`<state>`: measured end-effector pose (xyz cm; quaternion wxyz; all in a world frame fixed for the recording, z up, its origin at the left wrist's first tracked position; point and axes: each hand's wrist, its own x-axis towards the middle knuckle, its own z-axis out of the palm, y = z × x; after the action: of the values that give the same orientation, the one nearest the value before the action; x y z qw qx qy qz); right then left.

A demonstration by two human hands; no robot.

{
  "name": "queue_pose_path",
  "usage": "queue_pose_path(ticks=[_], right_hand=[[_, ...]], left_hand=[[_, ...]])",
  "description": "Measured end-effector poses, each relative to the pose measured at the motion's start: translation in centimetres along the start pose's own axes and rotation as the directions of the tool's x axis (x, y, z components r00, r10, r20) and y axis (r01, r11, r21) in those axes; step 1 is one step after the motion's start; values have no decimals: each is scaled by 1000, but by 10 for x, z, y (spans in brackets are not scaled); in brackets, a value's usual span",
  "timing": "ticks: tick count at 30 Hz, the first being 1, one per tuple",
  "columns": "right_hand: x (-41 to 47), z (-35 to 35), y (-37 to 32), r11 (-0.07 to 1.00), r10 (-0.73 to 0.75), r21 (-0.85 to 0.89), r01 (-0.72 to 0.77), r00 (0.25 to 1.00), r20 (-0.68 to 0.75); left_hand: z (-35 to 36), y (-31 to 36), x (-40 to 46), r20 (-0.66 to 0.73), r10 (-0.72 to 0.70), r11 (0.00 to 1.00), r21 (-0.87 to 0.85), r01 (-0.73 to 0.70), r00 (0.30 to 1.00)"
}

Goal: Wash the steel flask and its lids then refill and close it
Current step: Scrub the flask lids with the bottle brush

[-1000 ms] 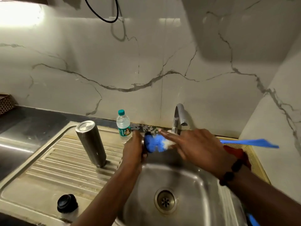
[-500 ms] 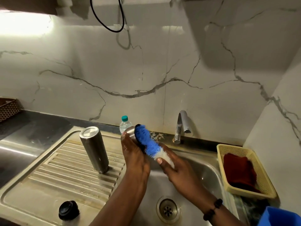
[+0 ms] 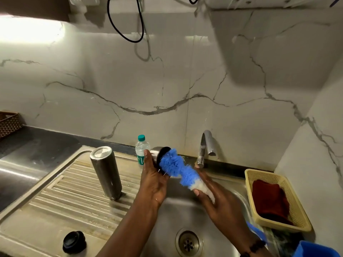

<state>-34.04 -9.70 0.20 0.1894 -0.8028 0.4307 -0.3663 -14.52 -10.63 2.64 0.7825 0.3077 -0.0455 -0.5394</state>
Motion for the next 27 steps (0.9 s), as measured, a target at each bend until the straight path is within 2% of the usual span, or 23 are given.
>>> queue_pose_path(ticks=[1, 4, 7, 10, 12, 16, 19, 21, 25, 27], right_hand=[[-2, 0, 3, 1000, 4, 8, -3, 999, -38], [0, -1, 1, 958, 130, 267, -103, 988, -84], [6, -3, -11, 923, 108, 366, -124, 992, 65], [9, 6, -12, 936, 96, 311, -162, 971, 217], [15, 7, -10, 920, 193, 289, -264, 948, 252], [15, 4, -5, 889, 260, 340, -307, 949, 177], [16, 19, -9, 913, 219, 281, -296, 936, 277], [21, 23, -9, 932, 224, 220, -287, 936, 271], [20, 24, -13, 928, 198, 286, -241, 965, 171], [17, 29, -13, 931, 200, 264, -252, 958, 206]], left_hand=[[-2, 1, 2, -25, -5, 1000, -2, 5, 1000], [-9, 5, 6, -42, -36, 999, -11, 35, 998], [-17, 7, 3, 52, -58, 993, 111, 52, 997], [-27, 6, 5, 148, -13, 979, 204, -18, 989], [-33, 9, 8, 134, 36, 972, 224, -65, 990], [-41, 14, 10, 161, 0, 975, 219, -36, 987], [-45, 9, 7, 163, -79, 991, 119, 60, 984], [-47, 6, 4, 131, -100, 993, 79, 90, 986], [-37, 7, 4, 88, -32, 987, 162, 17, 996], [-33, 9, 3, 131, -35, 985, 170, 13, 991]])
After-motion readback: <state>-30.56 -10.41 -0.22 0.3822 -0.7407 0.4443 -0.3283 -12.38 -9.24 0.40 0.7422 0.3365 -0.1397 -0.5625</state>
